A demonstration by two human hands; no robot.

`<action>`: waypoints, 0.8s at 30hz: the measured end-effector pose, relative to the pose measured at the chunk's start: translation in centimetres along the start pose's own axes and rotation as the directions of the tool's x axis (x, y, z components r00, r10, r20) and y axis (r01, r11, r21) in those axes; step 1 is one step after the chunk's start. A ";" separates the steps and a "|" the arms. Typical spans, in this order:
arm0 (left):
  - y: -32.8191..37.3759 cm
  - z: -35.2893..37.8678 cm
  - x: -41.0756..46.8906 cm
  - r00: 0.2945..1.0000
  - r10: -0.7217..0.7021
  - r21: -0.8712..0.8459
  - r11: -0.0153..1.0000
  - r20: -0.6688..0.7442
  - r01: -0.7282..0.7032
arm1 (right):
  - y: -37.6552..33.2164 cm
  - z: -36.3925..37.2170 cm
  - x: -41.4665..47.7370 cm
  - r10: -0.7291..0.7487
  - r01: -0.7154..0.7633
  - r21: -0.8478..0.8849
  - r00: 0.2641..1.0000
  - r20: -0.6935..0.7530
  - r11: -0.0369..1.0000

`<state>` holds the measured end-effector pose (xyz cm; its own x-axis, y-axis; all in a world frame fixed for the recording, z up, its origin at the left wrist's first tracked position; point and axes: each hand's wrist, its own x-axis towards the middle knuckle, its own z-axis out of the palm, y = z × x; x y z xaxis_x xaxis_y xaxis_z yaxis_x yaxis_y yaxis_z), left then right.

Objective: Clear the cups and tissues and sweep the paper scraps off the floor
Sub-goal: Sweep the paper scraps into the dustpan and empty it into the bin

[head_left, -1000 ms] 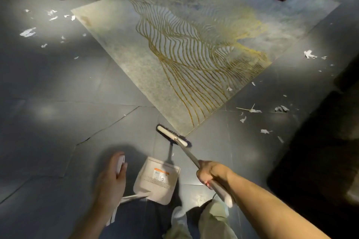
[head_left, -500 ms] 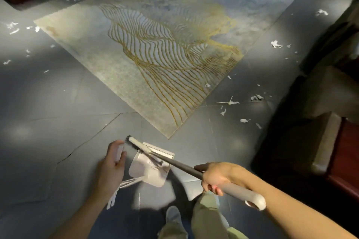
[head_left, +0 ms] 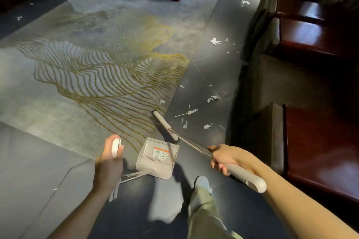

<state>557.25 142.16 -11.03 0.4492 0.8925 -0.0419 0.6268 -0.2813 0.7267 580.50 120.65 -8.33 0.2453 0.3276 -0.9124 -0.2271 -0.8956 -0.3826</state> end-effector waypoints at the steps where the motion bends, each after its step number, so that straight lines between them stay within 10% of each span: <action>1: 1.3 1.5 1.4 1.000 0.026 0.018 1.000 0.008 -0.026 | -0.3 -1.6 1.0 -0.014 0.015 0.028 0.999 -0.049 0.999; 10: 10.9 11.1 12.6 0.984 0.060 0.117 0.990 0.166 -0.080 | -5.8 -17.2 10.9 -0.051 0.065 0.034 0.950 -0.307 0.997; 24: 15.3 18.7 22.7 0.978 0.055 0.198 0.976 0.203 -0.096 | -10.6 -27.6 22.9 -0.008 -0.079 -0.275 0.953 -0.301 0.958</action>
<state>588.98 151.48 -13.68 0.6027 0.7855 -0.1406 0.6945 -0.4295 0.5772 614.57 129.32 -21.13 0.5197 0.2286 -0.8232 0.0220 -0.9668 -0.2546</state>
